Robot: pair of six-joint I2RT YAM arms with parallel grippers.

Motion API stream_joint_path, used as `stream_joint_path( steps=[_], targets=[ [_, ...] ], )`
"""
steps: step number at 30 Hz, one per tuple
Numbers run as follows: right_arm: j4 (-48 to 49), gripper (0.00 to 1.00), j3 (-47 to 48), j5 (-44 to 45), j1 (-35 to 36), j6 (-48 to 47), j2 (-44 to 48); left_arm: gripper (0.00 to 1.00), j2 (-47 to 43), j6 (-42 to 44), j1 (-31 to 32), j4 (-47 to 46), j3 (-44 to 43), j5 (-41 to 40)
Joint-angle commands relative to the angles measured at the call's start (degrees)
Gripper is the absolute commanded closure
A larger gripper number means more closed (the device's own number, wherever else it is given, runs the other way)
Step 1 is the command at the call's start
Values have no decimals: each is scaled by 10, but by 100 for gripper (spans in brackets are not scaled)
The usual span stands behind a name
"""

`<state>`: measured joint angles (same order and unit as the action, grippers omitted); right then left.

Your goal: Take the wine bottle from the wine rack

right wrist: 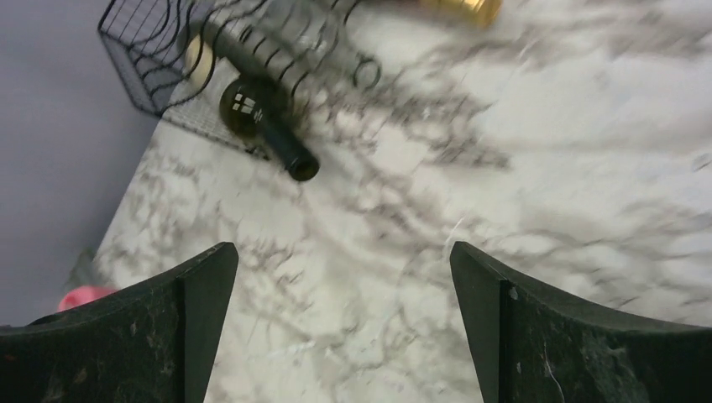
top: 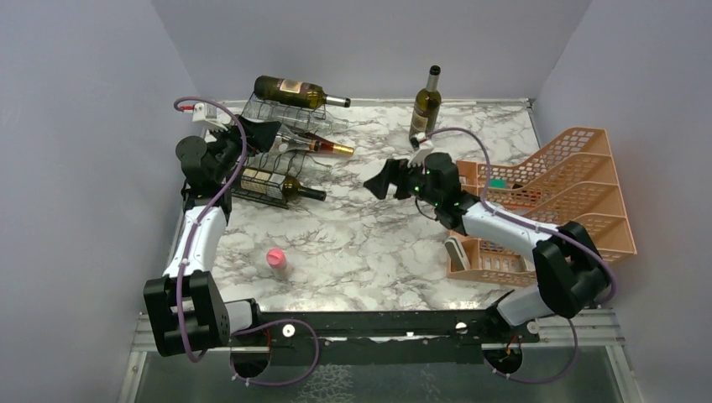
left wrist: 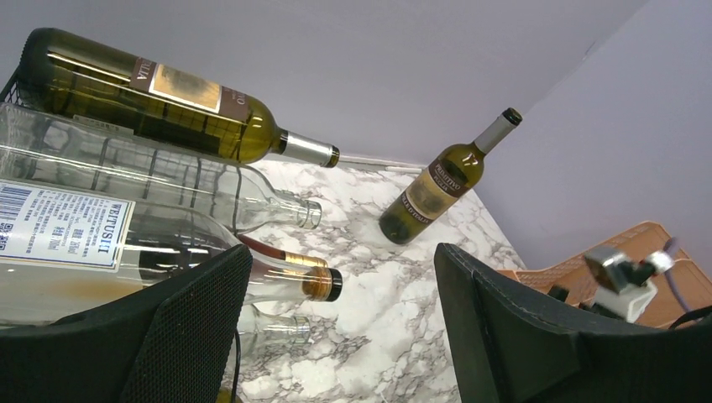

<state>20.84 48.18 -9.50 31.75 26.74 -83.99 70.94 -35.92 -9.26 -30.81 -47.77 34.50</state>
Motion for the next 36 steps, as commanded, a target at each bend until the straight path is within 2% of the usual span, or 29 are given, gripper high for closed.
stream_joint_path(
  steps=[1,5,9,16,19,21,25,30,36],
  targets=[
    [-5,0,-17,-50,32,119,-17,15,-4,5,-3,-19,1,-3],
    [58,0,4,-113,39,178,-71,14,-1,0,-5,-19,-3,4],
    [184,0,20,-147,54,246,-128,14,-5,0,-5,-19,-2,5],
    [377,0,74,-11,126,355,-248,14,-12,7,-8,-19,-4,3],
    [425,4,120,46,152,373,-304,14,-28,76,-13,8,-14,0],
    [443,6,147,90,163,389,-335,14,-44,110,-19,50,-21,-36],
    [476,14,205,166,179,432,-402,14,-54,118,-25,59,-22,-47],
    [450,16,285,250,189,447,-462,14,-69,129,-25,62,-18,-60],
    [392,21,365,298,190,480,-506,15,-72,129,-33,68,-21,-65]
  ],
)
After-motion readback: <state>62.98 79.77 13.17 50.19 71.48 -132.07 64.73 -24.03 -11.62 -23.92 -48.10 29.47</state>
